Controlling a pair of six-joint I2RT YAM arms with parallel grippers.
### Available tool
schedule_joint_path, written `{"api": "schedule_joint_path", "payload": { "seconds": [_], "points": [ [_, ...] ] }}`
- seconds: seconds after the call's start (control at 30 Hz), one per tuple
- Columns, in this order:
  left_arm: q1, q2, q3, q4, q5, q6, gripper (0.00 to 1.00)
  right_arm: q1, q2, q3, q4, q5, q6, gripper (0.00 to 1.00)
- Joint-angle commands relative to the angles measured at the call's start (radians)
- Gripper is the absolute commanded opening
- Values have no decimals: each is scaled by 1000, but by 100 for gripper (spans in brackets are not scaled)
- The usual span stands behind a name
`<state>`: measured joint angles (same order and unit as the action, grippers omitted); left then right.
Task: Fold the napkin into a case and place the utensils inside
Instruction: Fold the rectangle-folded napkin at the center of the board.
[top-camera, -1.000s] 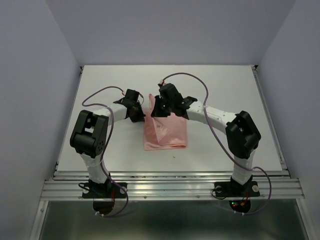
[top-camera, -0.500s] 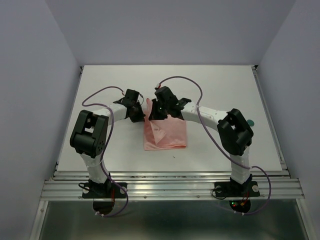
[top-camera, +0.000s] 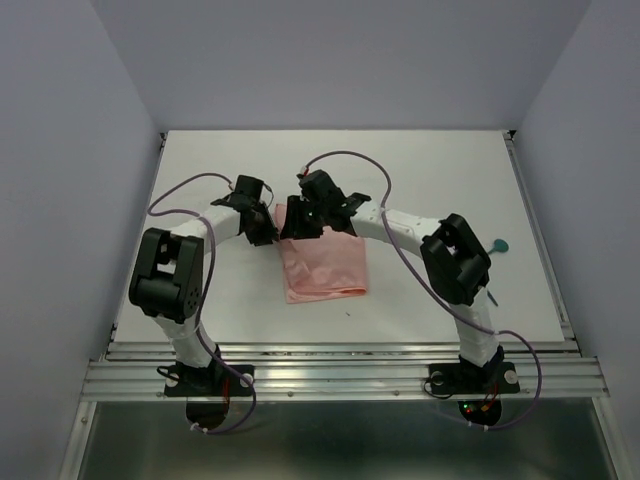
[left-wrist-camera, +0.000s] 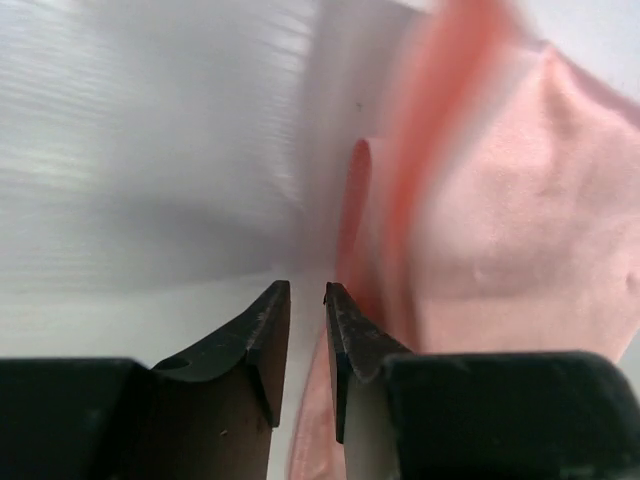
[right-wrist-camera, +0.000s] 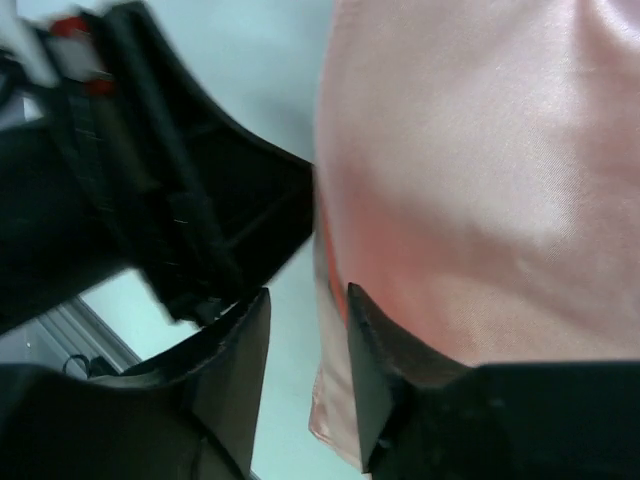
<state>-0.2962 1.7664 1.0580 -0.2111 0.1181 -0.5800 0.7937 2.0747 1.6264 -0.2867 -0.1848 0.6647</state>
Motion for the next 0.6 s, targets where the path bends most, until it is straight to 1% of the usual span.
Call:
{"api": "schedule_joint_path", "payload": {
  "seconds": [0.0, 0.03, 0.1, 0.13, 0.2, 0.23, 0.27, 0.3, 0.43, 0.5, 0.57],
  "points": [
    [84, -166, -12, -105, -29, 38, 33, 15, 24, 46, 1, -74, -7, 49],
    [103, -206, -10, -134, -41, 52, 33, 15, 21, 46, 4, -103, -19, 58],
    [155, -240, -9, -157, -49, 66, 33, 15, 13, 50, 6, -130, -30, 64],
    [167, -269, -7, -171, -58, 71, 33, 15, 9, 47, 3, -143, -42, 64],
    [193, -292, -6, -175, -58, 77, 33, 15, -10, 32, 6, -130, -43, 63],
    [196, -306, -7, -165, -57, 77, 33, 15, -27, 14, 6, -110, -45, 60],
    [198, -311, -9, -154, -51, 77, 33, 15, -37, 1, 6, -96, -40, 59],
    [198, -309, -13, -143, -25, 74, 33, 15, -56, -14, 9, -76, -37, 55],
    [189, -277, -26, -94, 43, 75, 33, 15, -103, -103, 11, -74, -68, 48],
    [181, -271, -39, -94, 51, 92, 33, 15, -137, -154, 11, -58, -83, 47],
    [170, -271, -59, -97, 66, 109, 33, 15, -192, -228, 1, -6, -96, 47]
  ]
}}
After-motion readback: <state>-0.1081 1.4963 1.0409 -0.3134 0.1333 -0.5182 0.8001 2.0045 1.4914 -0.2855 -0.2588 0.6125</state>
